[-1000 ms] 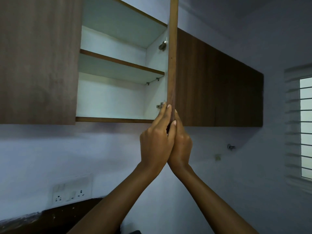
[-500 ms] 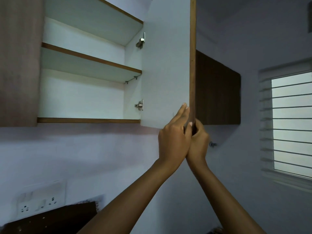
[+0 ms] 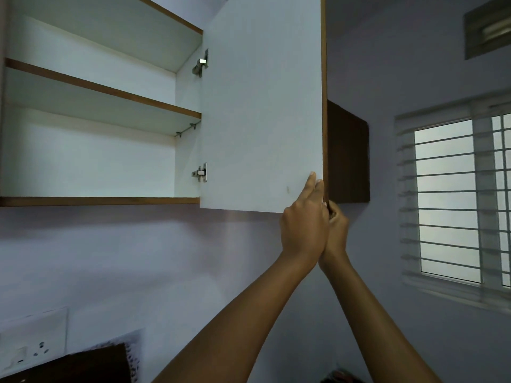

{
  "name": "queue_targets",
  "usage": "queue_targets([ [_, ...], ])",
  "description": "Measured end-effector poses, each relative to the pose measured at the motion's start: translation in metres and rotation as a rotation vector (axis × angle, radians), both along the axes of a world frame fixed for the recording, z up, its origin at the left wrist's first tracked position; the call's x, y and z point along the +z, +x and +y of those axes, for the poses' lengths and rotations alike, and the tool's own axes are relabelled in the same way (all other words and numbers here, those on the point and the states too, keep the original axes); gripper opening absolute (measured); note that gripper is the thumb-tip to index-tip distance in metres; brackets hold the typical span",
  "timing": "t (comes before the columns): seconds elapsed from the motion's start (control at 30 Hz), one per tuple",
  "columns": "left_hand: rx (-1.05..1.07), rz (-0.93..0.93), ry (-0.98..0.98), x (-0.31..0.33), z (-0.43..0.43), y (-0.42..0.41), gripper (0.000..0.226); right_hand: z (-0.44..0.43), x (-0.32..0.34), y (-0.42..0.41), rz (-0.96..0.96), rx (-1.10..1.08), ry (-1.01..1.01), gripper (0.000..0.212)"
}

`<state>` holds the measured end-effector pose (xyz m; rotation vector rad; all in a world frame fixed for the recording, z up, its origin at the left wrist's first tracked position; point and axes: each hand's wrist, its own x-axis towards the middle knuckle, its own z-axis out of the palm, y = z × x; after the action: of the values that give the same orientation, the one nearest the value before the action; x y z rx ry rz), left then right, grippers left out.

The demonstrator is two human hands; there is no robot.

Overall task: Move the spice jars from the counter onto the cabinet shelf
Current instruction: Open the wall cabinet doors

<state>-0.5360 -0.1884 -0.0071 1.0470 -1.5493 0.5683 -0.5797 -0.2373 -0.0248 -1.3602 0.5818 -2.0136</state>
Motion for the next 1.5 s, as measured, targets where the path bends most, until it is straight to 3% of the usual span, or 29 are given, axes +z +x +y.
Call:
queue_targets([
  [0.13,0.044,-0.025,0.053,0.002,-0.016,-0.012,0.044,-0.003,0.004,-0.01,0.013,0.021,0.026,0.018],
  [0.37,0.081,-0.039,0.088,0.001,-0.024,-0.016,0.045,-0.008,0.005,-0.017,0.024,0.059,0.061,0.023],
  [0.5,0.08,-0.152,0.115,0.001,-0.02,-0.007,0.046,-0.002,0.002,-0.014,0.024,-0.008,0.092,0.029],
  [0.6,0.124,-0.267,0.146,-0.003,-0.016,0.007,0.047,0.009,-0.009,-0.008,0.023,-0.056,0.116,0.018],
  [0.77,0.244,-0.469,-0.131,-0.022,-0.005,0.059,0.035,0.032,-0.041,0.023,-0.122,-0.305,0.145,0.024],
  [0.87,0.212,-0.444,-0.144,-0.026,0.015,0.095,0.036,0.052,-0.049,0.052,-0.014,-0.355,-0.023,0.021],
  [1.0,0.331,-0.429,-0.121,-0.024,0.045,0.159,0.034,0.065,-0.043,0.105,0.131,-0.367,-0.209,0.018],
  [1.5,0.759,-0.074,0.056,-0.037,0.156,0.43,0.017,0.124,-0.026,0.351,0.456,-0.236,-0.495,0.021],
])
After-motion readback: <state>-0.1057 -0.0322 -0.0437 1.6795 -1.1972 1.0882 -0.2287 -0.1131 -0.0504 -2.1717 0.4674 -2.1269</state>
